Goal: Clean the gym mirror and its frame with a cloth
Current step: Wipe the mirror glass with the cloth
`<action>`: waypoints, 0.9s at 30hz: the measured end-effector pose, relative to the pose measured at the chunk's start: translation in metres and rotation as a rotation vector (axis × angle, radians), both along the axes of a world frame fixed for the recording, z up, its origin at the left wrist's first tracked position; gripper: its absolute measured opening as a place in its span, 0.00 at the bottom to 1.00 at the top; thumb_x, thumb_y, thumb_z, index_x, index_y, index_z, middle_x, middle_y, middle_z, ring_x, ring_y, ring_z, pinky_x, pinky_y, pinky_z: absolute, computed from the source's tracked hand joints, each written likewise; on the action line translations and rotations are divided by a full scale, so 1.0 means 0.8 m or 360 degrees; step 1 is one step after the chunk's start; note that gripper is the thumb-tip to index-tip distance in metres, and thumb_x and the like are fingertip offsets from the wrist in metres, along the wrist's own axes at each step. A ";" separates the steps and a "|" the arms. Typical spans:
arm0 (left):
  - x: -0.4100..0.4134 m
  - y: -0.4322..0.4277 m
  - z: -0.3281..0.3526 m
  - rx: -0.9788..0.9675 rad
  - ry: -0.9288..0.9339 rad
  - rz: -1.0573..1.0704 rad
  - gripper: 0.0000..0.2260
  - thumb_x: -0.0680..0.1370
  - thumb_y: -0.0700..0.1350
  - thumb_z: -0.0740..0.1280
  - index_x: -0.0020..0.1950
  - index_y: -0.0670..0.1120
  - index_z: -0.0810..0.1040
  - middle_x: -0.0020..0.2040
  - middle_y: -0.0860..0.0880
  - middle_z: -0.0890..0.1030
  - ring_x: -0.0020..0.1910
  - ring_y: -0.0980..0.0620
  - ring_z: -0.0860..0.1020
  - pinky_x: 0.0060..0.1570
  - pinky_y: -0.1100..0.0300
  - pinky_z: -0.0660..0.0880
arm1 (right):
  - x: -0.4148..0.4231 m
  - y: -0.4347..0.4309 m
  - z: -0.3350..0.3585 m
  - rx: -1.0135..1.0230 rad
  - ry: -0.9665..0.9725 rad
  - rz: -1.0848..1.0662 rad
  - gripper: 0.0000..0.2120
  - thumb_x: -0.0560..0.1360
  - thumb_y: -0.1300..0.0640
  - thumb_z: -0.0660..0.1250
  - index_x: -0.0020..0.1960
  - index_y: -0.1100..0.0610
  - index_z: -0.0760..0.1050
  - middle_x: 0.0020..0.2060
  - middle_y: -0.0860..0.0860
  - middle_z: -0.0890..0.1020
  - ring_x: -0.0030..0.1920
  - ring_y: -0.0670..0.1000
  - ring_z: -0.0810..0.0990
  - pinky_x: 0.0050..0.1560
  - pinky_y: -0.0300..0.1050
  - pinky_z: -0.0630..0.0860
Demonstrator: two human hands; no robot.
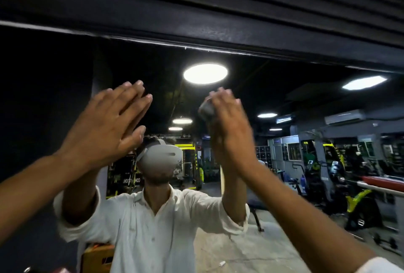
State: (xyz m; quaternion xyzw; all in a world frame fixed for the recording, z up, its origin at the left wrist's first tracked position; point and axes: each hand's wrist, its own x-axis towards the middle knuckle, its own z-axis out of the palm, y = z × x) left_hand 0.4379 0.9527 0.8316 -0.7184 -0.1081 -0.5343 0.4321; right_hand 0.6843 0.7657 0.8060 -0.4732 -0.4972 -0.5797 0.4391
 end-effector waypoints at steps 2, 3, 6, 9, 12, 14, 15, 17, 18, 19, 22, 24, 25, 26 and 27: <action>-0.012 0.010 0.011 -0.0082 -0.0116 0.0015 0.34 0.83 0.60 0.54 0.87 0.47 0.57 0.87 0.42 0.56 0.85 0.41 0.57 0.82 0.40 0.54 | 0.020 -0.008 0.042 0.0323 0.0398 0.0048 0.26 0.83 0.59 0.56 0.81 0.53 0.64 0.82 0.50 0.63 0.84 0.49 0.55 0.85 0.50 0.48; -0.012 0.013 0.013 -0.0104 -0.0154 0.0025 0.34 0.83 0.60 0.53 0.87 0.47 0.56 0.87 0.42 0.55 0.86 0.42 0.55 0.83 0.40 0.54 | 0.015 -0.002 0.057 0.0429 0.0521 0.0047 0.26 0.84 0.59 0.55 0.82 0.54 0.63 0.82 0.52 0.64 0.84 0.49 0.55 0.85 0.52 0.49; -0.008 0.017 0.013 -0.0093 -0.0157 0.0045 0.35 0.84 0.61 0.51 0.87 0.46 0.52 0.87 0.43 0.52 0.87 0.44 0.51 0.84 0.41 0.51 | -0.042 0.045 0.075 0.0495 0.0491 0.0112 0.25 0.82 0.64 0.58 0.79 0.55 0.67 0.79 0.52 0.67 0.80 0.44 0.57 0.84 0.47 0.50; -0.012 0.019 0.016 -0.0077 -0.0131 0.0019 0.36 0.83 0.62 0.53 0.87 0.45 0.54 0.87 0.44 0.54 0.86 0.44 0.54 0.82 0.43 0.52 | -0.121 0.081 0.065 0.0128 0.0132 0.0126 0.25 0.82 0.61 0.62 0.79 0.54 0.69 0.79 0.51 0.67 0.80 0.48 0.60 0.84 0.52 0.56; -0.037 0.020 0.039 -0.0060 -0.0059 0.0017 0.36 0.82 0.63 0.54 0.85 0.44 0.61 0.85 0.44 0.60 0.83 0.43 0.61 0.77 0.43 0.58 | -0.117 0.067 0.072 -0.0198 -0.0225 0.0005 0.27 0.82 0.62 0.64 0.80 0.53 0.68 0.81 0.52 0.65 0.82 0.52 0.60 0.83 0.54 0.57; -0.063 0.030 0.055 -0.0064 -0.0092 0.0053 0.37 0.81 0.64 0.54 0.84 0.43 0.62 0.85 0.43 0.62 0.83 0.42 0.61 0.76 0.41 0.59 | -0.080 0.044 0.086 -0.0060 -0.0141 -0.0072 0.24 0.81 0.61 0.62 0.77 0.54 0.72 0.79 0.53 0.70 0.78 0.53 0.65 0.80 0.52 0.62; -0.074 0.039 0.060 -0.0081 -0.0124 0.0087 0.37 0.82 0.64 0.53 0.85 0.42 0.61 0.85 0.43 0.60 0.84 0.42 0.60 0.78 0.39 0.59 | -0.057 0.034 0.094 0.0112 0.0026 -0.0058 0.23 0.80 0.61 0.60 0.75 0.55 0.74 0.77 0.54 0.71 0.78 0.54 0.67 0.79 0.52 0.63; -0.086 0.056 0.058 -0.0096 -0.0179 0.0150 0.37 0.84 0.65 0.48 0.86 0.43 0.56 0.87 0.42 0.55 0.86 0.43 0.55 0.82 0.37 0.55 | -0.030 0.022 0.114 0.0426 0.0480 0.0003 0.24 0.80 0.64 0.59 0.76 0.57 0.72 0.79 0.56 0.69 0.81 0.56 0.63 0.82 0.56 0.58; -0.085 0.064 0.054 -0.0087 -0.0191 0.0167 0.37 0.84 0.65 0.46 0.87 0.44 0.53 0.87 0.43 0.53 0.86 0.44 0.52 0.82 0.37 0.53 | -0.029 0.025 0.126 0.0531 0.0658 0.0030 0.26 0.81 0.67 0.59 0.78 0.58 0.69 0.80 0.56 0.67 0.82 0.56 0.61 0.83 0.57 0.55; -0.083 0.068 0.051 -0.0078 -0.0194 0.0166 0.36 0.85 0.65 0.45 0.87 0.44 0.52 0.87 0.43 0.51 0.87 0.44 0.50 0.83 0.36 0.52 | -0.039 0.035 0.136 0.0592 0.0776 0.0053 0.28 0.81 0.68 0.58 0.80 0.59 0.66 0.81 0.57 0.65 0.83 0.56 0.58 0.83 0.55 0.52; -0.082 0.072 0.050 -0.0077 -0.0192 0.0128 0.35 0.85 0.64 0.44 0.88 0.45 0.49 0.88 0.44 0.49 0.87 0.46 0.47 0.83 0.37 0.50 | -0.109 0.091 0.152 0.0623 0.0695 0.0108 0.31 0.80 0.71 0.56 0.83 0.61 0.61 0.83 0.58 0.62 0.84 0.58 0.56 0.84 0.51 0.47; -0.083 0.072 0.051 -0.0065 -0.0184 0.0117 0.36 0.85 0.64 0.44 0.88 0.45 0.49 0.88 0.44 0.48 0.87 0.47 0.46 0.84 0.38 0.49 | -0.169 0.131 0.145 0.0502 0.0431 0.0210 0.33 0.76 0.73 0.57 0.80 0.63 0.65 0.80 0.61 0.66 0.82 0.61 0.60 0.84 0.53 0.50; -0.082 0.073 0.051 -0.0060 -0.0182 0.0097 0.36 0.85 0.64 0.45 0.88 0.45 0.50 0.88 0.44 0.49 0.87 0.46 0.47 0.83 0.38 0.50 | -0.199 0.146 0.136 0.0353 0.0289 0.0219 0.32 0.74 0.73 0.57 0.78 0.62 0.68 0.80 0.61 0.66 0.82 0.60 0.60 0.84 0.54 0.51; -0.083 0.074 0.051 -0.0055 -0.0179 0.0077 0.36 0.85 0.64 0.46 0.87 0.44 0.52 0.87 0.43 0.51 0.87 0.45 0.49 0.83 0.38 0.51 | -0.224 0.155 0.126 0.0174 0.0141 0.0206 0.31 0.74 0.69 0.57 0.77 0.61 0.69 0.80 0.60 0.66 0.82 0.59 0.59 0.84 0.54 0.50; -0.083 0.075 0.052 -0.0052 -0.0177 0.0064 0.36 0.85 0.64 0.47 0.87 0.42 0.54 0.87 0.42 0.53 0.87 0.45 0.51 0.83 0.38 0.52 | -0.240 0.159 0.118 0.0011 -0.0003 0.0192 0.30 0.75 0.66 0.58 0.78 0.60 0.70 0.81 0.59 0.65 0.83 0.58 0.58 0.84 0.53 0.48</action>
